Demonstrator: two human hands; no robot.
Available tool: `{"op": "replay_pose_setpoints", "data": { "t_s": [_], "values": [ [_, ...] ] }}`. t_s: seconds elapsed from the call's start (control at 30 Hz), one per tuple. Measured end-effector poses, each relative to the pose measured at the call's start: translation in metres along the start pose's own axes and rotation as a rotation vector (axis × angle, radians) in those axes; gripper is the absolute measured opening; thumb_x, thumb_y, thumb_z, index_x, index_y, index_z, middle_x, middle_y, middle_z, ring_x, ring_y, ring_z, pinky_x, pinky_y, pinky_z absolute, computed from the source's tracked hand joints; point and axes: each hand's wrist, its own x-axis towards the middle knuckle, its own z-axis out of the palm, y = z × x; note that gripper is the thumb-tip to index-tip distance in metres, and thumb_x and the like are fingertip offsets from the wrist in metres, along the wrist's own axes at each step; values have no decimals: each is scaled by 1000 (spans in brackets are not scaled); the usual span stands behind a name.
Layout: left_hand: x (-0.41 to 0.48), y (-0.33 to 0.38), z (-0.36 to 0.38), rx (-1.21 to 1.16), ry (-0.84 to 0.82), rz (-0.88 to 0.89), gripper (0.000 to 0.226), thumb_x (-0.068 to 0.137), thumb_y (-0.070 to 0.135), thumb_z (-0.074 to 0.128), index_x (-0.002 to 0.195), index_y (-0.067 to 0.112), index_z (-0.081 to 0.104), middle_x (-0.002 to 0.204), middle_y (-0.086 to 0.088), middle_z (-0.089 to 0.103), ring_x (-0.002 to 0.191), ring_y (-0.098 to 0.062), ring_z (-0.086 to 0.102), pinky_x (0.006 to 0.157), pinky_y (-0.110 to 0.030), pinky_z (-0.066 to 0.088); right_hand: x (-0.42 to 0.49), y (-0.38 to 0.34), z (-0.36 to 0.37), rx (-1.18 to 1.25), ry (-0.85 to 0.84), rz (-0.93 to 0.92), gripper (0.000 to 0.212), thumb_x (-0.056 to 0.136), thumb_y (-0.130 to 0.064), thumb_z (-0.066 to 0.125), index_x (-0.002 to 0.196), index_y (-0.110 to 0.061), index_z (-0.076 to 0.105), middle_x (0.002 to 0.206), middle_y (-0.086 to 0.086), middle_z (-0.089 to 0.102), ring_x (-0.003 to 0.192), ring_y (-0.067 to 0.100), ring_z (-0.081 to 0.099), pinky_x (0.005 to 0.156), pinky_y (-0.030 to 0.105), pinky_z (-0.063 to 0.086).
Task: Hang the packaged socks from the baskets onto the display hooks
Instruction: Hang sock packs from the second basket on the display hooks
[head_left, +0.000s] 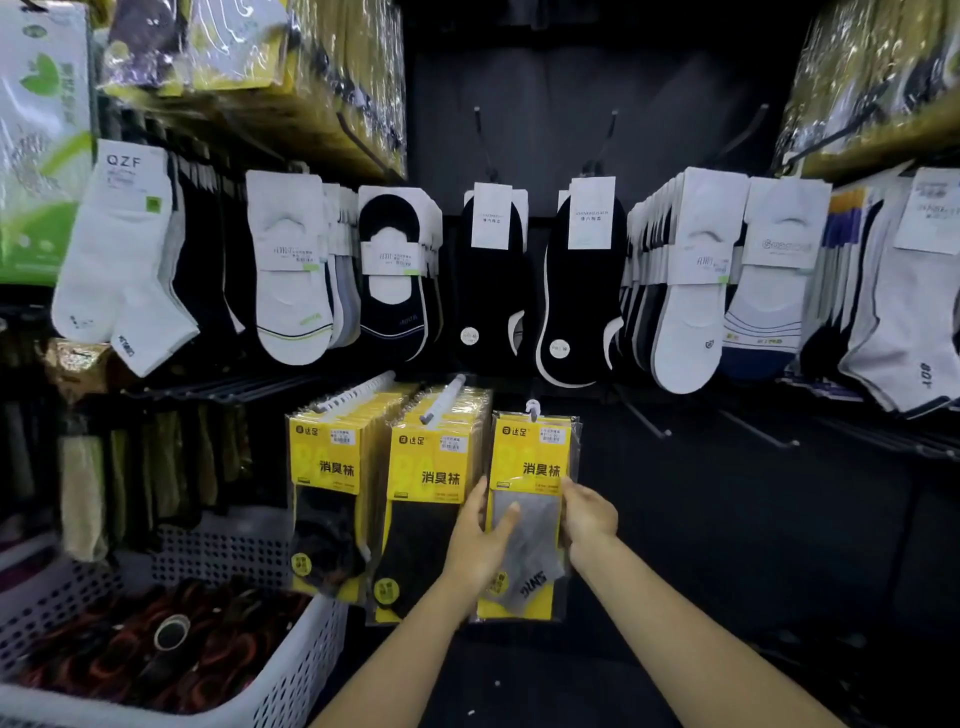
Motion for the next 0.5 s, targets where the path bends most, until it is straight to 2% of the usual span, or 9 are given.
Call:
{"op": "replay_pose_setpoints", "data": {
  "t_s": [0.03, 0.07, 0.17, 0.23, 0.33, 0.43, 0.5],
  "values": [
    [-4, -5, 1, 15, 4, 18, 52, 92, 31, 58, 139, 28, 35, 129, 16, 46, 121, -5, 42, 77, 1, 39, -1, 5, -4, 5, 7, 14, 13, 92, -21, 62, 91, -9, 67, 108, 14, 68, 96, 28, 64, 89, 42, 53],
    [-8, -10, 1, 38, 9, 23, 55, 92, 31, 58, 141, 25, 34, 134, 13, 44, 125, -6, 40, 85, -1, 37, -3, 12, -9, -5, 16, 11, 14, 93, -20, 61, 97, -9, 67, 112, 13, 67, 100, 28, 62, 91, 40, 52],
    [-36, -36, -4, 139, -2, -11, 64, 92, 36, 57, 147, 20, 28, 151, 6, 31, 138, -13, 30, 108, -25, 31, -18, 39, -32, -69, 21, -6, 31, 94, -21, 60, 121, -8, 61, 124, 7, 59, 117, 25, 55, 101, 36, 44],
    [-66, -61, -10, 197, -39, -27, 62, 92, 36, 56, 147, 23, 29, 149, 7, 32, 138, -12, 30, 110, -28, 31, -36, 68, -54, -103, -38, 18, 27, 95, -21, 58, 120, -10, 61, 126, 5, 58, 120, 23, 53, 106, 38, 42],
    [-126, -109, -22, 246, -106, -149, 59, 92, 36, 56, 145, 26, 32, 143, 11, 35, 134, -10, 34, 109, -28, 33, -69, 127, -95, -187, -110, 115, 28, 94, -18, 59, 121, -13, 60, 123, 3, 57, 118, 22, 54, 105, 39, 43],
    [-193, -158, -38, 232, -180, -317, 53, 92, 33, 58, 141, 25, 38, 135, 11, 39, 124, -7, 42, 101, -23, 41, -104, 189, -132, -262, -171, 271, 24, 94, -13, 59, 117, -8, 60, 110, 7, 60, 102, 23, 61, 89, 34, 50],
    [-232, -184, -48, 236, -171, -396, 49, 90, 21, 63, 135, 15, 45, 126, 2, 50, 105, -4, 53, 88, -19, 48, -131, 223, -150, -290, -226, 416, 10, 95, -8, 56, 103, -6, 61, 95, 11, 63, 75, 17, 68, 66, 26, 54]
  ]
}}
